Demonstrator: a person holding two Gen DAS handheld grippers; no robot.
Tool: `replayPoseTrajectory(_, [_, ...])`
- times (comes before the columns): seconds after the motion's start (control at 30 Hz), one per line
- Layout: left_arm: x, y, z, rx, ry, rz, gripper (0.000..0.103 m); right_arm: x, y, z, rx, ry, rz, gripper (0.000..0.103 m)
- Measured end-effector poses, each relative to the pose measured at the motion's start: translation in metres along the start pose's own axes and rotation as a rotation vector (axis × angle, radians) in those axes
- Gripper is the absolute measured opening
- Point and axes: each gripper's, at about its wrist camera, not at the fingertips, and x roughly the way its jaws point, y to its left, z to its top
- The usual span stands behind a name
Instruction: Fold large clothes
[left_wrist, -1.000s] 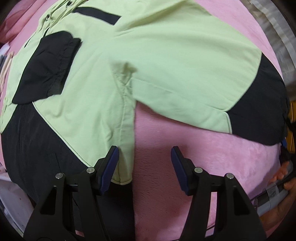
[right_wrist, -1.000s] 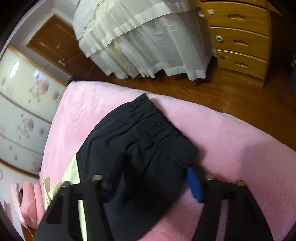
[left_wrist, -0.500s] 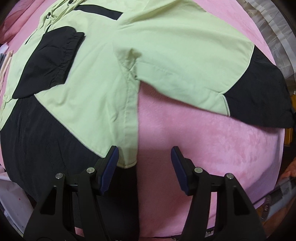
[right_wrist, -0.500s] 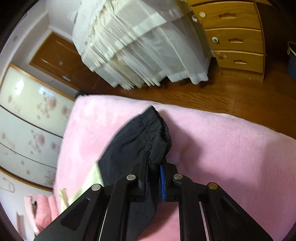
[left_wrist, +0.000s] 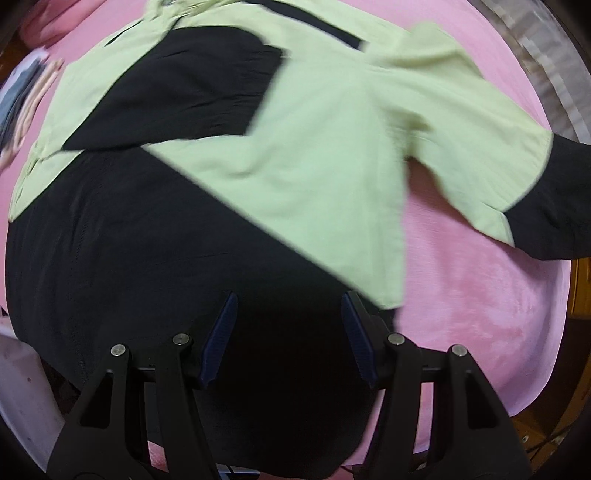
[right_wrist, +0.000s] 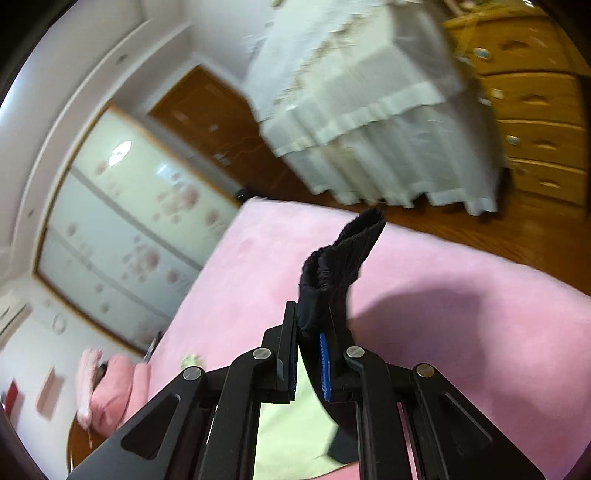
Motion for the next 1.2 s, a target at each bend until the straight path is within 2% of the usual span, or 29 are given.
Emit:
replayPoseTrajectory(0.17, [-0.011,0.063,-0.002,-0.087,-0.018,-0.019,0.055,0.009,0.09,-0.031,-0.174,0.03,0.097,0.01])
replayPoseTrajectory(0.33, [-0.035,0.132,-0.001,-0.179,-0.044,-0.037,0.055,0.044,0.178,-0.095,-0.285,0.138,0.175,0.01])
replayPoseTrajectory(0.43, [-0.043,0.201,0.01,-0.198,-0.083,-0.027,0.055,0.068,0.221,-0.152,-0.329,0.205,0.228,0.01])
replayPoseTrajectory(0.47, [-0.035,0.237,0.022,-0.198,-0.089,-0.02,0.055,0.077,0.231,-0.172,-0.351,0.23,0.23,0.01])
replayPoseTrajectory(0.57, [-0.029,0.298,0.036,-0.222,-0.084,0.008,0.056,0.114,0.251,-0.249,-0.427,0.318,0.19,0.01])
replayPoseTrajectory(0.6, [-0.029,0.316,0.037,-0.235,-0.083,0.005,0.055,0.127,0.256,-0.281,-0.485,0.334,0.171,0.01])
replayPoseTrajectory(0.67, [-0.025,0.351,0.046,-0.246,-0.084,-0.011,0.055,0.147,0.261,-0.323,-0.594,0.389,0.126,0.01])
replayPoseTrajectory(0.7, [-0.019,0.366,0.049,-0.237,-0.083,-0.016,0.055,0.161,0.262,-0.345,-0.648,0.437,0.092,0.012])
replayPoseTrajectory(0.77, [-0.015,0.384,0.052,-0.2,-0.082,-0.02,0.055,0.19,0.254,-0.38,-0.698,0.583,0.02,0.024])
replayPoseTrajectory(0.8, [-0.014,0.388,0.054,-0.179,-0.084,-0.019,0.056,0.196,0.249,-0.39,-0.702,0.618,-0.009,0.038])
replayPoseTrajectory(0.87, [-0.008,0.389,0.057,-0.134,-0.091,-0.019,0.056,0.202,0.242,-0.391,-0.703,0.616,-0.026,0.046])
replayPoseTrajectory(0.9, [-0.007,0.387,0.056,-0.112,-0.092,-0.027,0.056,0.198,0.245,-0.391,-0.707,0.591,-0.01,0.063])
replayPoseTrajectory(0.93, [-0.008,0.384,0.059,-0.092,-0.093,-0.04,0.055,0.197,0.246,-0.392,-0.712,0.582,-0.009,0.086])
replayPoseTrajectory(0.97, [-0.002,0.384,0.069,-0.074,-0.093,-0.062,0.055,0.189,0.25,-0.392,-0.717,0.572,-0.017,0.093])
replayPoseTrajectory(1.03, [0.007,0.377,0.084,-0.048,-0.097,-0.117,0.055,0.175,0.254,-0.393,-0.721,0.554,-0.039,0.095])
replayPoseTrajectory(1.13, [0.001,0.361,0.091,-0.014,-0.113,-0.227,0.055,0.17,0.245,-0.385,-0.693,0.583,-0.08,0.095])
replayPoseTrajectory(1.2, [0.002,0.349,0.097,0.006,-0.125,-0.306,0.055,0.165,0.233,-0.367,-0.65,0.591,-0.107,0.095])
